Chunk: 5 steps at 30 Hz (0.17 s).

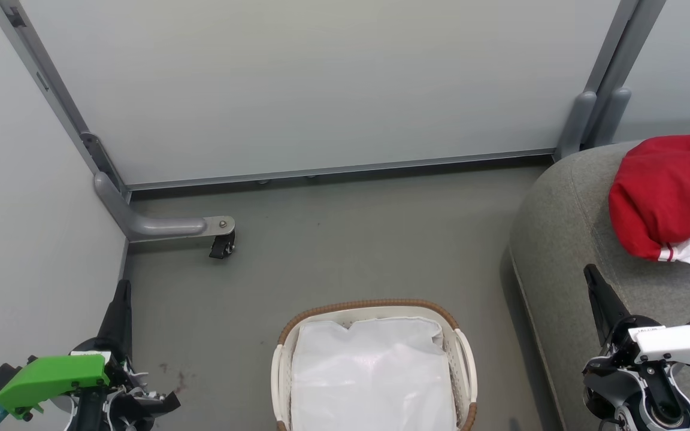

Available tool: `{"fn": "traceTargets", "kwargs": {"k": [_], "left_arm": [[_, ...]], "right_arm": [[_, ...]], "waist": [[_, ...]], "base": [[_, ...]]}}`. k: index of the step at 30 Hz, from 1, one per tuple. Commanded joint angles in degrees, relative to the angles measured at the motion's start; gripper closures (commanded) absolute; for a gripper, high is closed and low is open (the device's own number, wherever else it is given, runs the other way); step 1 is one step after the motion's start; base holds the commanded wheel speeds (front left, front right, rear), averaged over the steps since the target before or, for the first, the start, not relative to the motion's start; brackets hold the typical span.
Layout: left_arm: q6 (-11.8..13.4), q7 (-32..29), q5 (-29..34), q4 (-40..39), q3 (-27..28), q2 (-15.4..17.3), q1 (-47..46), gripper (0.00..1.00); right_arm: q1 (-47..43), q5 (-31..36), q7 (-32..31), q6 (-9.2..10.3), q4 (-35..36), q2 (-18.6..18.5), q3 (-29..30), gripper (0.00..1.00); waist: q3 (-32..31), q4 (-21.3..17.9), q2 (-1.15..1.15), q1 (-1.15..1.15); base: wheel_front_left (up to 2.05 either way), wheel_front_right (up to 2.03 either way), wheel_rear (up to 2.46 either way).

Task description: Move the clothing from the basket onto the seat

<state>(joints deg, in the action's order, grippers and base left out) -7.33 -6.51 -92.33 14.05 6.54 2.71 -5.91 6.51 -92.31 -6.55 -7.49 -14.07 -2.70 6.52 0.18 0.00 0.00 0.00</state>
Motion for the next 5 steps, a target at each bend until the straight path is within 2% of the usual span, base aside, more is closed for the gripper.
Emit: {"fn": "traceTargets", "kwargs": {"k": [1,5], "left_arm": [[-0.31,-0.25,-0.18,-0.1,0.14,0.31,-0.61,1.0],[-0.31,-0.25,-0.17,-0.1,0.14,0.31,-0.61,1.0]], "right_arm": [[-0.61,-0.19,-0.18,0.0,0.19,-0.34,0.12,1.0],[-0.6,-0.19,-0.17,0.0,0.19,-0.34,0.12,1.0]], "waist": [[0.0,0.0,0.0,0.0],[0.0,0.0,0.0,0.0]], "base": [[0.0,0.0,0.0],[0.0,0.0,0.0]]}}
